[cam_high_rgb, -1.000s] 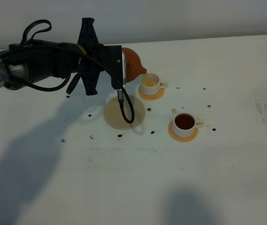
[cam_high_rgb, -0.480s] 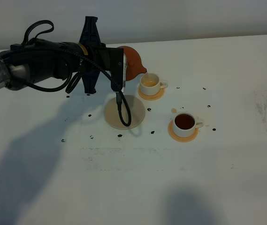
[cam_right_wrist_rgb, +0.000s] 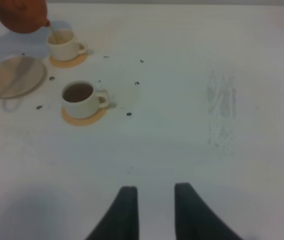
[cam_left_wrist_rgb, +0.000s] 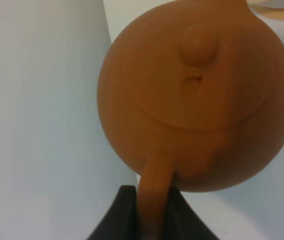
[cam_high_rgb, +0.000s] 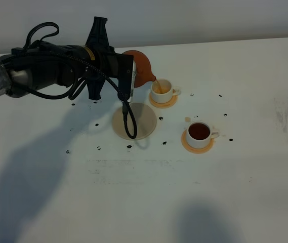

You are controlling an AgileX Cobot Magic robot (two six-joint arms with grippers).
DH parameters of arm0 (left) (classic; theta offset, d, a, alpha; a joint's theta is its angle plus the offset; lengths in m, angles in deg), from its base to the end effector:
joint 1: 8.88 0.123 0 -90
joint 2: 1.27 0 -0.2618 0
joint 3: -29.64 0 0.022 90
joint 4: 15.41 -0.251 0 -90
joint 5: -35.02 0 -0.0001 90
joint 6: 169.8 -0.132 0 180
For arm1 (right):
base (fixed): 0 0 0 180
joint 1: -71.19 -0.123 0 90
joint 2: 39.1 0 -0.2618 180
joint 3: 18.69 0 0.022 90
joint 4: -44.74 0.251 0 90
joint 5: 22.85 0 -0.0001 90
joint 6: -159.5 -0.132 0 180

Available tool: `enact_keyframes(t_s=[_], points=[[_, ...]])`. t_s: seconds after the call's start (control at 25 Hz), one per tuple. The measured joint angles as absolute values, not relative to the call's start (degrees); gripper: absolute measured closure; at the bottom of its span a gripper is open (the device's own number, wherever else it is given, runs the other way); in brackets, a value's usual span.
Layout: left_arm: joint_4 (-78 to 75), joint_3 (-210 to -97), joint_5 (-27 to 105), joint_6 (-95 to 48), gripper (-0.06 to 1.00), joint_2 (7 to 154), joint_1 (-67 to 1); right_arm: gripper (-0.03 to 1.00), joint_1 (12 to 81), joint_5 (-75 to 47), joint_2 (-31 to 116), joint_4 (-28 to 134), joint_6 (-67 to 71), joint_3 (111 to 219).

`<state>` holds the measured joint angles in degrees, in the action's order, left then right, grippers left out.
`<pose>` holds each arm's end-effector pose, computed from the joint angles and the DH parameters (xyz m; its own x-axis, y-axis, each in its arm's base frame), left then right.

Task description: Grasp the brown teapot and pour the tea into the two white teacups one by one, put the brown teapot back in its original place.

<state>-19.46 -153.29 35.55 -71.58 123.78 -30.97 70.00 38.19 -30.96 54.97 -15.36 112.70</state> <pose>0.4501 -0.1826 0.1512 0.3382 0.9391 -0.0609 0.5259 -0.1349 0.8398 0.0540 0.0216 0.2560 -0.4597 -0.0121 -0.8880 -0.1596 0.9847 0.0692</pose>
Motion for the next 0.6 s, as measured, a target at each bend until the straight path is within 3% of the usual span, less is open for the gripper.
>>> enact_keyframes(t_s=[0.6], points=[[-22.3, -153.3, 34.6, -71.6, 0.84, 123.8, -31.0, 0.77, 70.0, 38.2, -31.0, 55.0, -15.4, 112.7]])
